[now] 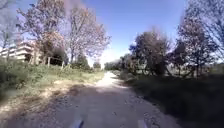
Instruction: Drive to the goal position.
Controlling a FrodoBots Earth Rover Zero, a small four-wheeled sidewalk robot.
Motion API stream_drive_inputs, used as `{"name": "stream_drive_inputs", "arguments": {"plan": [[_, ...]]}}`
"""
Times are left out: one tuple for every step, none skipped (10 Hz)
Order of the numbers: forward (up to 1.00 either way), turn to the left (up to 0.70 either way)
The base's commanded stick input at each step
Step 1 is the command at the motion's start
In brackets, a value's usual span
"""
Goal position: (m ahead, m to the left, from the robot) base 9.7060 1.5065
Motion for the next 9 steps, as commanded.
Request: {"name": "stream_drive_inputs", "arguments": {"plan": [[0.50,0.00],[0.50,0.00],[0.50,0.00],[0.50,0.00],[0.50,0.00],[0.50,0.00],[0.50,0.00],[0.50,0.00],[0.50,0.00]]}}
